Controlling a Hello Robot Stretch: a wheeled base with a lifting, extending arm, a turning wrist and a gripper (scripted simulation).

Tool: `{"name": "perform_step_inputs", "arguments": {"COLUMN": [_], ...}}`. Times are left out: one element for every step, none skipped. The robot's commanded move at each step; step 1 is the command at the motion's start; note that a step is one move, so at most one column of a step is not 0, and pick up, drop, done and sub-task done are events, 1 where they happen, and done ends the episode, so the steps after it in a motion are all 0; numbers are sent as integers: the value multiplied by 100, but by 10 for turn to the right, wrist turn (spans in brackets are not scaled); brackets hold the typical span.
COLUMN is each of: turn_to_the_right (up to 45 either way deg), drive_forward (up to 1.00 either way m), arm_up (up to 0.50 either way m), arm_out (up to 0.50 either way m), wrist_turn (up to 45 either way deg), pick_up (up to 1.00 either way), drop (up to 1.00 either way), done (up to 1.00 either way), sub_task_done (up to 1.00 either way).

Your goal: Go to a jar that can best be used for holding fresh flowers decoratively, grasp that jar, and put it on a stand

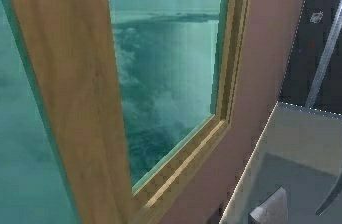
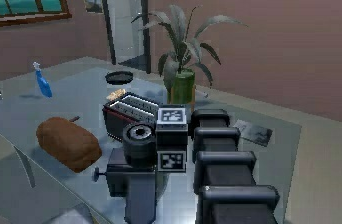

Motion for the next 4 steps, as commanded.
{"name": "perform_step_inputs", "arguments": {"turn_to_the_right": [0, 0, 0, 0], "drive_forward": [0, 0, 0, 0], "arm_up": [0, 0, 0, 0], "arm_out": [0, 0, 0, 0], "wrist_turn": [450, 450, 450, 180], "pick_up": [0, 0, 0, 0], "drop": [0, 0, 0, 0], "done": [0, 0, 0, 0], "sub_task_done": [0, 0, 0, 0]}}
